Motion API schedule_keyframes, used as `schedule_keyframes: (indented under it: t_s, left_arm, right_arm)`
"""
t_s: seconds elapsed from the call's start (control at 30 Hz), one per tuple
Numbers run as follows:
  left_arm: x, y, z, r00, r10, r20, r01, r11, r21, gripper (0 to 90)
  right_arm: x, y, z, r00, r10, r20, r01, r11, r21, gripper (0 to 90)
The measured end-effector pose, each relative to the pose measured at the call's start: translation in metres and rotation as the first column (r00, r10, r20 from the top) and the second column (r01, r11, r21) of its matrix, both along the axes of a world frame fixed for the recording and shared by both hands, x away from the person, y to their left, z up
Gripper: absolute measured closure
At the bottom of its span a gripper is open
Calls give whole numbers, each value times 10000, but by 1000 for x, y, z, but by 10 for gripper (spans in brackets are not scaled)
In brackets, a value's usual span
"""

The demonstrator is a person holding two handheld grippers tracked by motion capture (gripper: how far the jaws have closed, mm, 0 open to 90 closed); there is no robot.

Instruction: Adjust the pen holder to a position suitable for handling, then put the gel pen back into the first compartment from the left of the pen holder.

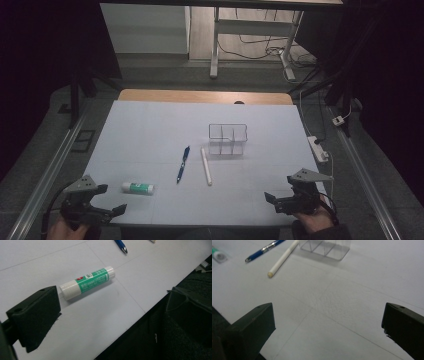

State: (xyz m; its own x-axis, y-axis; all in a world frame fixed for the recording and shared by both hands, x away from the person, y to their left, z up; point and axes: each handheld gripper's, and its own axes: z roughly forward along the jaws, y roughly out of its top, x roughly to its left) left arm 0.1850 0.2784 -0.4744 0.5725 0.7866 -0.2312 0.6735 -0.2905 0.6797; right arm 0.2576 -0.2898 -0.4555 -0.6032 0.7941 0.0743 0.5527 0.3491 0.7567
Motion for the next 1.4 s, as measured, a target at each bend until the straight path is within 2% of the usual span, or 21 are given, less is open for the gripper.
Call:
schedule_keyframes:
  t_s: [0.07, 0.2, 0.33, 0.4, 0.47, 0.6, 0.7, 0.83, 0.9, 1.03, 1.27, 1.4]
  left_arm:
    - [1, -1, 1, 10000, 3, 98, -4, 10000, 63, 0]
    - [5, -3, 2, 9995, -301, 123, 302, 9995, -72, 0]
    - [8, -8, 3, 9949, -731, 700, 747, 9970, -206, 0]
    - [11, -12, 4, 9936, -878, 706, 911, 9949, -439, 0]
    - [16, -16, 5, 9936, -950, 614, 980, 9940, -490, 0]
    - [24, -27, 6, 9921, -1101, 596, 1111, 9937, -144, 0]
    - [30, -36, 3, 9912, -1234, 478, 1209, 9913, 518, 0]
    - [40, -45, 1, 9898, -1382, 338, 1351, 9876, 800, 0]
    - [46, -49, 1, 9911, -1285, 358, 1252, 9885, 845, 0]
    - [62, -60, 2, 9931, -1155, 199, 1139, 9911, 682, 0]
    - [88, -85, -2, 9905, -1374, 1, 1365, 9842, 1130, 0]
    - [102, -99, -6, 9875, -1574, -67, 1564, 9746, 1601, 0]
  right_arm:
    - [-1, -2, 1, 9999, -62, 98, 60, 9998, 209, 0]
    - [1, -4, 0, 9998, -146, -112, 150, 9992, 361, 0]
    - [2, -4, 0, 9998, -90, -180, 97, 9992, 400, 0]
    - [1, -4, 0, 9999, -11, -171, 17, 9992, 389, 0]
    - [1, -3, 0, 9998, 55, -164, -48, 9992, 394, 0]
    - [2, -3, 0, 9997, 155, -179, -149, 9993, 339, 0]
    - [2, -2, 0, 9996, 190, -207, -183, 9994, 300, 0]
    - [2, -1, 0, 9994, 229, -256, -224, 9995, 202, 0]
    - [2, 0, -1, 9992, 283, -279, -278, 9995, 161, 0]
    - [2, 1, -1, 9987, 397, -324, -394, 9992, 103, 0]
    - [3, 0, -1, 9982, 462, -379, -458, 9989, 119, 0]
    - [3, 1, -1, 9978, 524, -417, -519, 9986, 129, 0]
